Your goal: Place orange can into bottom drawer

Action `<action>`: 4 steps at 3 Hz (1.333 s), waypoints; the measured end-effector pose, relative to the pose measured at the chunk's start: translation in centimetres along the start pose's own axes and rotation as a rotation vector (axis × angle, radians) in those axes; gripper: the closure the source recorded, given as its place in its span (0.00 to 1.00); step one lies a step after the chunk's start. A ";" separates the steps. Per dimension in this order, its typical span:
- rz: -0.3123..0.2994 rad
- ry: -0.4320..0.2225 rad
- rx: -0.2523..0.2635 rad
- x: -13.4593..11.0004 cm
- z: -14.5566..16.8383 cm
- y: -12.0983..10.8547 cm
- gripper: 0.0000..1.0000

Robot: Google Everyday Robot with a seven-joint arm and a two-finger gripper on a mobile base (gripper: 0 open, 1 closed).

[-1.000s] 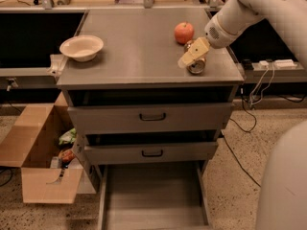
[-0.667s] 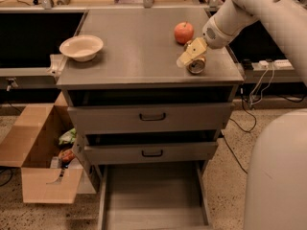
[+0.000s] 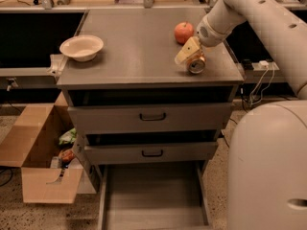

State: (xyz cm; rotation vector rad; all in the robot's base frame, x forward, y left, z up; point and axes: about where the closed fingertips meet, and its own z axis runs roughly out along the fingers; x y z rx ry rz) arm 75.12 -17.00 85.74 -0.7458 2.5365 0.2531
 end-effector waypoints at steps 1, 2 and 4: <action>0.009 0.002 0.007 -0.5 0.7 -0.2 0.41; 0.010 0.002 0.008 -0.6 0.8 -0.2 0.65; -0.265 -0.374 -0.093 -4.1 -10.9 6.0 1.00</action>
Offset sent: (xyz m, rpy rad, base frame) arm -0.0023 0.0200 -0.0013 0.0115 -0.0033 0.0294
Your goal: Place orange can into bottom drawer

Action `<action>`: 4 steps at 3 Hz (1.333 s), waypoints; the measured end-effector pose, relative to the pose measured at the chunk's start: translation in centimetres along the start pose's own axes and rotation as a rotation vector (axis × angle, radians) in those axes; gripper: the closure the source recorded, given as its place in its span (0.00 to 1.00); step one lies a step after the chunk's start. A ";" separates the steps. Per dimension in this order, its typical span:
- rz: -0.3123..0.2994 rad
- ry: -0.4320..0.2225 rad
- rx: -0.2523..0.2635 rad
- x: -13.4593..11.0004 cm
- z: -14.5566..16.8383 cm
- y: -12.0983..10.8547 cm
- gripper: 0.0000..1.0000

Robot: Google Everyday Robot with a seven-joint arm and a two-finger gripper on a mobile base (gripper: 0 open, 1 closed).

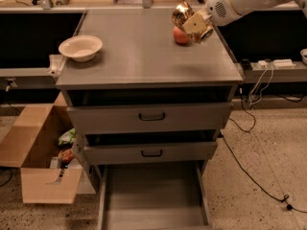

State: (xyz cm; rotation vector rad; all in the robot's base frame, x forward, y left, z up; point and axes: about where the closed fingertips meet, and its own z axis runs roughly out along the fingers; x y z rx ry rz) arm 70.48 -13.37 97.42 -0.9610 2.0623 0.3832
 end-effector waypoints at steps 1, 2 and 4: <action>-0.041 -0.002 -0.028 -0.1 1.0 0.8 1.00; -0.033 0.003 -0.025 0.0 1.0 0.7 1.00; -0.290 0.109 -0.283 4.5 1.6 9.8 1.00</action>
Offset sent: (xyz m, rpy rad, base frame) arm -0.0016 0.0122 -0.0039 -0.0060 -0.0144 0.0516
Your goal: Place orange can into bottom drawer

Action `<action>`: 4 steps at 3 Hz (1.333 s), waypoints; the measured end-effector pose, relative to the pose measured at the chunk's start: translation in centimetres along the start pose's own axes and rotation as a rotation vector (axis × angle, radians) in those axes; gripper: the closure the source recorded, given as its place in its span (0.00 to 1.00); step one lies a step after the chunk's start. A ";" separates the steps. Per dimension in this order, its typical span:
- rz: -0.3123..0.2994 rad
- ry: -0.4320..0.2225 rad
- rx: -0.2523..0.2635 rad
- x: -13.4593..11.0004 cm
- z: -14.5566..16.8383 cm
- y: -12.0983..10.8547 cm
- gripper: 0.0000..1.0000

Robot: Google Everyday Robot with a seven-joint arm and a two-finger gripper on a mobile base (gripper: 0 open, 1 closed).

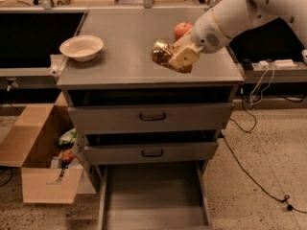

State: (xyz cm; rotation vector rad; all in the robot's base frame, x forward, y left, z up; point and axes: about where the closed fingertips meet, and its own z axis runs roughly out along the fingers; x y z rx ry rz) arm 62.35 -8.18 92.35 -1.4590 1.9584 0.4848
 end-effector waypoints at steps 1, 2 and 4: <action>-0.143 0.038 -0.164 2.1 1.0 5.7 1.00; -0.164 0.041 -0.177 2.2 1.4 5.9 1.00; -0.170 0.048 -0.186 3.4 2.3 6.6 1.00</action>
Offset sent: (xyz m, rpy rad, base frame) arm -0.0457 0.0086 -0.0220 -0.0393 0.0309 0.1787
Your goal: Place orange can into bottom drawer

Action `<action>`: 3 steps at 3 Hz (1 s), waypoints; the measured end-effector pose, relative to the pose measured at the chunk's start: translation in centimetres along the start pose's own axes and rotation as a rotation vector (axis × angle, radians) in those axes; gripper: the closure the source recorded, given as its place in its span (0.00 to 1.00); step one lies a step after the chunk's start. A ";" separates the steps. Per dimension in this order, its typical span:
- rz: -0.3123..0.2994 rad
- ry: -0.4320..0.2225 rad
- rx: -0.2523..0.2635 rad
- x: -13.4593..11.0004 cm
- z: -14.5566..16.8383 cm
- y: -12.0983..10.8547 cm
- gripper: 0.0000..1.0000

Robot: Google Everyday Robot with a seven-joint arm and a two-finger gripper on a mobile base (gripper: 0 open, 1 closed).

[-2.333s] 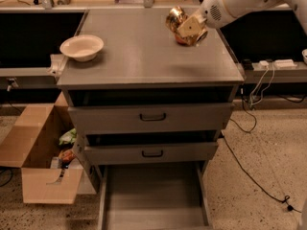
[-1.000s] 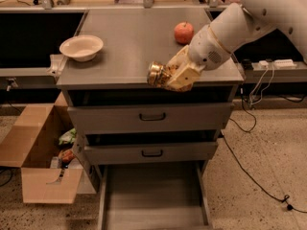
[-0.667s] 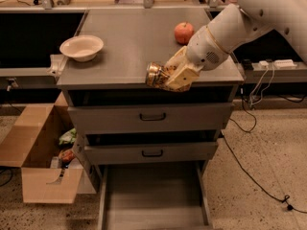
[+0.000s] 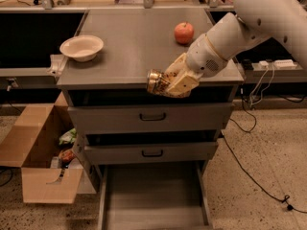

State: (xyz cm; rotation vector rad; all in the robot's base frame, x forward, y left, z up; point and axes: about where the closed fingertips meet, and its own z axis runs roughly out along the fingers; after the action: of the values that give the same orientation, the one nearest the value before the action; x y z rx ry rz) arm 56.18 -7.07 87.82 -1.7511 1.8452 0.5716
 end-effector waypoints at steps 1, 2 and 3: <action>-0.017 -0.042 -0.048 4.1 3.9 2.4 1.00; -0.004 -0.094 -0.079 8.4 6.8 4.6 1.00; -0.004 -0.093 -0.079 8.4 6.8 4.6 1.00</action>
Offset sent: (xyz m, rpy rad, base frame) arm -0.0603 -0.0337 -0.1549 0.1571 0.0754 0.0613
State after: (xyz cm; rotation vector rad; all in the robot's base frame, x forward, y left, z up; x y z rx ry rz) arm 51.99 -8.91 77.03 -1.7473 1.7768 0.7213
